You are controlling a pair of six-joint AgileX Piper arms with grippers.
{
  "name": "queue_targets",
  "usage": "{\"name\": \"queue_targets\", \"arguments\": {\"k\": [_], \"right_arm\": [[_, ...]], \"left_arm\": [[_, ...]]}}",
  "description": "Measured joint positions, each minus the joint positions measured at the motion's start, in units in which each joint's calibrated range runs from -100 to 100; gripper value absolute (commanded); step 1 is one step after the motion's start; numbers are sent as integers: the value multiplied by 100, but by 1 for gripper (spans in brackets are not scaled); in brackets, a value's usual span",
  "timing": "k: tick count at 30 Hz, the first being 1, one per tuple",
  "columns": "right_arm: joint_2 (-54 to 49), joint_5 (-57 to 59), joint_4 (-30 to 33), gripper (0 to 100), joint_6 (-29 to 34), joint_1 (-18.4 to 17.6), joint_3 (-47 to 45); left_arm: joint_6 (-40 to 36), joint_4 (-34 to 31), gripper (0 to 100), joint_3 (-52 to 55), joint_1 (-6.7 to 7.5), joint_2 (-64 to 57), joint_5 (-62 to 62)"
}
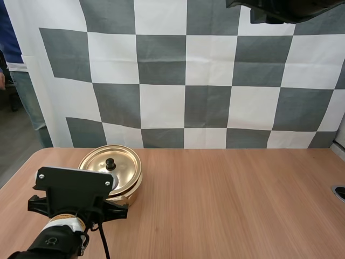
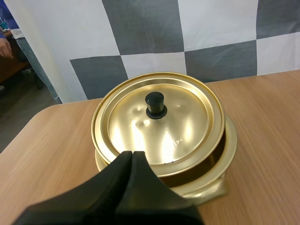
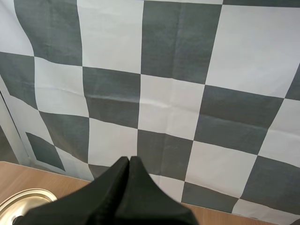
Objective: Open the pot, put the car inside, and close it
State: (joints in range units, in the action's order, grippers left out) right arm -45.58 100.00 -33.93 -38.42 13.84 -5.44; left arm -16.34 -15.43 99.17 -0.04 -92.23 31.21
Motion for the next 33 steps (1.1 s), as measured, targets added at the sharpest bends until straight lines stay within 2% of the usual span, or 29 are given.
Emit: {"name": "queue_targets", "arguments": {"k": [6, 25, 33], "right_arm": [[-11, 0, 0, 0, 0, 0, 0], [-11, 0, 24, 0, -190, 0, -8], [-11, -59, 2, 0, -221, 0, -644]], "left_arm": [[0, -32, 0, 83, -8, -761, 40], [0, 11, 0, 83, -8, -777, -257], [0, 11, 0, 83, -8, -777, -257]]}}
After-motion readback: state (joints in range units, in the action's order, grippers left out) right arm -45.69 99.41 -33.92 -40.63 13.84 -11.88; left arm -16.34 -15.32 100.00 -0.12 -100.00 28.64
